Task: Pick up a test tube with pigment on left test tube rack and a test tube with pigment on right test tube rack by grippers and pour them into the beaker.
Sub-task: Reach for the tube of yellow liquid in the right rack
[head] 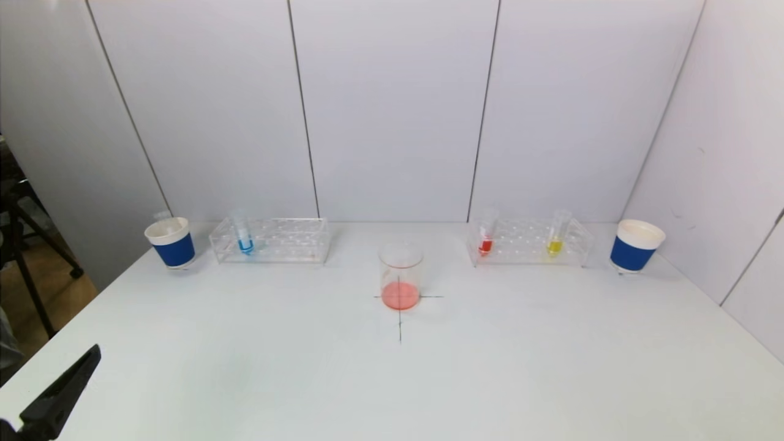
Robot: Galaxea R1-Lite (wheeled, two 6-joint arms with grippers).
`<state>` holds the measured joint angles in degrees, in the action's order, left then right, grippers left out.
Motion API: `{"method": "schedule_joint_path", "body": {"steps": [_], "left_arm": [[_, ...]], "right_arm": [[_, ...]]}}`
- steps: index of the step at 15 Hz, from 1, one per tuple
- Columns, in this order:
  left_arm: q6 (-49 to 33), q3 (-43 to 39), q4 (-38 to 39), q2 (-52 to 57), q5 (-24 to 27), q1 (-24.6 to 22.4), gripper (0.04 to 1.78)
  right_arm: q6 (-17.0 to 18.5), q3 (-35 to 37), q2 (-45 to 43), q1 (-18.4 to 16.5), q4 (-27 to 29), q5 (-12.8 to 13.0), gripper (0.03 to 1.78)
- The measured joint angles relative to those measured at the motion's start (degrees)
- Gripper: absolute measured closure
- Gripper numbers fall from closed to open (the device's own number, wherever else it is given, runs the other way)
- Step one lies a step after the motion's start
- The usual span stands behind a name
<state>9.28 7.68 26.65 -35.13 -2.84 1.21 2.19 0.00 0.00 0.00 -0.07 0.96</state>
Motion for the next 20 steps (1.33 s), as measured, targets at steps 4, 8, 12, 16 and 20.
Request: {"method": "schedule_joint_path", "body": {"steps": [4, 8, 12, 16, 20], "left_arm": [[0.3, 1.0, -19.5, 16.1, 0.9, 0.0, 0.06], [0.4, -0.9, -29.9, 29.1, 1.9, -0.6, 0.06], [-0.2, -6.0, -29.0, 34.1, 4.3, -0.8, 0.06], [-1.0, -7.5, -27.3, 35.2, 5.7, -0.8, 0.06], [-3.2, -7.7, -27.2, 35.2, 4.7, -0.8, 0.06]], "right_arm": [[0.0, 0.0, 0.0, 0.0, 0.0, 0.0, 0.04], [0.0, 0.0, 0.0, 0.0, 0.0, 0.0, 0.04], [0.0, 0.0, 0.0, 0.0, 0.0, 0.0, 0.04], [0.0, 0.0, 0.0, 0.0, 0.0, 0.0, 0.04], [0.0, 0.0, 0.0, 0.0, 0.0, 0.0, 0.04]]}}
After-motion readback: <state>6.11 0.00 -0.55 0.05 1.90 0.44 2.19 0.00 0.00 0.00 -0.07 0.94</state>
